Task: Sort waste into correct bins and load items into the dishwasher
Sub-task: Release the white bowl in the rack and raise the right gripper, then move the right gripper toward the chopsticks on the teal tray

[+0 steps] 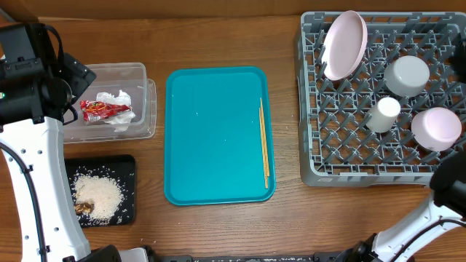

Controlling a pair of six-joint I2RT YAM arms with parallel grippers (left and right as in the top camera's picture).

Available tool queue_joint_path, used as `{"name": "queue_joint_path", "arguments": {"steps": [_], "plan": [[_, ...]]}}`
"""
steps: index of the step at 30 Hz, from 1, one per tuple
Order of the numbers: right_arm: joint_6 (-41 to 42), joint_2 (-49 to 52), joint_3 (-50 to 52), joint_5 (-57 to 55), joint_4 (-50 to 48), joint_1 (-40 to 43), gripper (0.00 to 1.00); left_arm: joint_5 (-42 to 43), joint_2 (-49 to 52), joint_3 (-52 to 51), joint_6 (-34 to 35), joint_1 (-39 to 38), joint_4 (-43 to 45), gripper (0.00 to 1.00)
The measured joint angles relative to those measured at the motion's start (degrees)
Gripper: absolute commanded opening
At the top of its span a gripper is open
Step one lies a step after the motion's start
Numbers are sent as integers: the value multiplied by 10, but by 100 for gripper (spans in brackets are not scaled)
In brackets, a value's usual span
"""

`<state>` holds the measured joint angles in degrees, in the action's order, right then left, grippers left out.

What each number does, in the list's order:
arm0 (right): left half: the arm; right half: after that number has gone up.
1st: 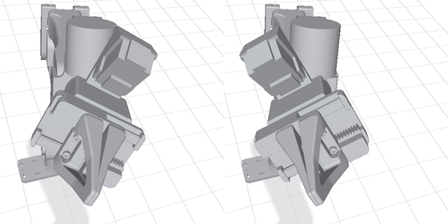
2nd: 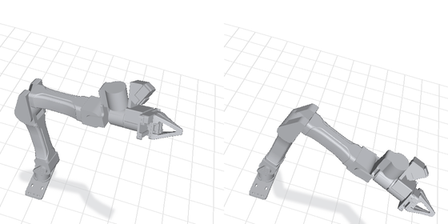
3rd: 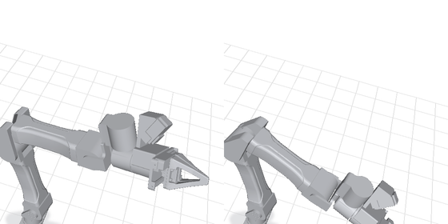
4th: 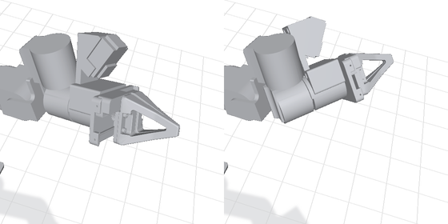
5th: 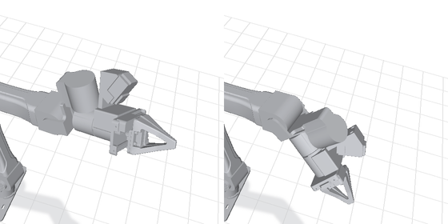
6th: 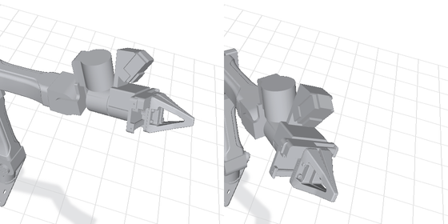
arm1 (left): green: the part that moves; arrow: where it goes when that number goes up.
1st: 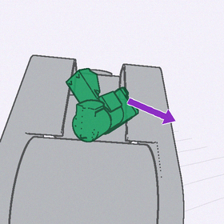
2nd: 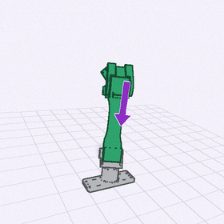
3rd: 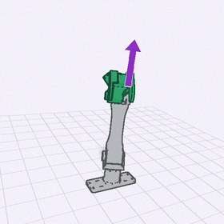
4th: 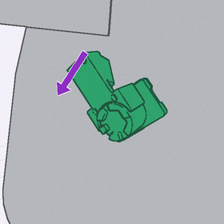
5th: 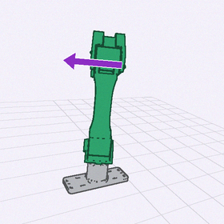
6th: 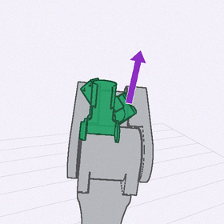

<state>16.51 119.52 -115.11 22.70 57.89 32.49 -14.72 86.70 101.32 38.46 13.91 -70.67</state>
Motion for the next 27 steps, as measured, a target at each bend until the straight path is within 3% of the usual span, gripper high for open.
{"name": "queue_joint_path", "arguments": {"steps": [8, 10, 11, 15, 17, 21, 27], "plan": [[-1, -12, 0, -25, 7, -72, 6, 0, 0, 0, 0, 0, 0, 100], [0, -48, 1, -28, 12, -87, 63, 0, 0, 0, 0, 0, 0, 100], [-2, -66, 1, -27, 18, -93, 100, 0, 0, 0, 0, 0, 0, 100], [-22, -141, 1, 32, 69, -121, 100, 0, 0, 0, 0, 0, 0, 100], [-33, -172, 0, 89, 99, -145, 90, 0, 0, 0, 0, 0, 0, 100], [-57, -187, -4, 134, 168, -205, 93, 0, 0, 0, 0, 0, 0, 100], [-24, -171, -3, -34, 238, -378, 98, 0, 0, 0, 0, 0, 0, 100]]}}
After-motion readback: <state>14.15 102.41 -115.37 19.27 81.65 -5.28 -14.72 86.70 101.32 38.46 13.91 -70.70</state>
